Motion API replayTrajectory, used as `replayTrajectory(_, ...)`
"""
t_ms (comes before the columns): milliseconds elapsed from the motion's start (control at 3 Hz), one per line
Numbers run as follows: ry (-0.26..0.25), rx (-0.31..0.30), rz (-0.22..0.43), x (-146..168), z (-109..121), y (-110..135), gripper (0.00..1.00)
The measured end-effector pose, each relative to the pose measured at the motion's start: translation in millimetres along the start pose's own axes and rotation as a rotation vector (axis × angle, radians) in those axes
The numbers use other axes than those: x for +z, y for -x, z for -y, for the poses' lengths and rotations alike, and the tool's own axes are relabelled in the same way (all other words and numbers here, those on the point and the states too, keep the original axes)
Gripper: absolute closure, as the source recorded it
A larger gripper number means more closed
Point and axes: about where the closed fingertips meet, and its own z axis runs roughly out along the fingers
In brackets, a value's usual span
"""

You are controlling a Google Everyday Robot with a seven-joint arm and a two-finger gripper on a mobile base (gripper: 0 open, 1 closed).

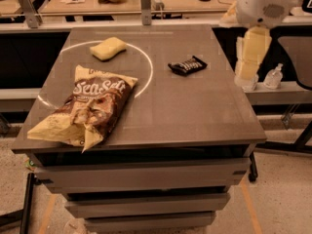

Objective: Pick rxbar chocolate

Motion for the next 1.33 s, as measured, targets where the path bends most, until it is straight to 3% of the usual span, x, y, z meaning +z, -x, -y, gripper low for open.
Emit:
replayTrajectory(333, -0.012, -0.04, 0.063, 9, 52, 21, 0.0)
replayTrajectory(667, -0.106, -0.04, 0.099, -12, 76, 29, 0.0)
replayTrajectory(1000, -0.129, -0.04, 0.11, -9, 84, 33, 0.0)
replayTrajectory(1333, -0.079, -0.007, 0.091, 21, 88, 20, 0.0)
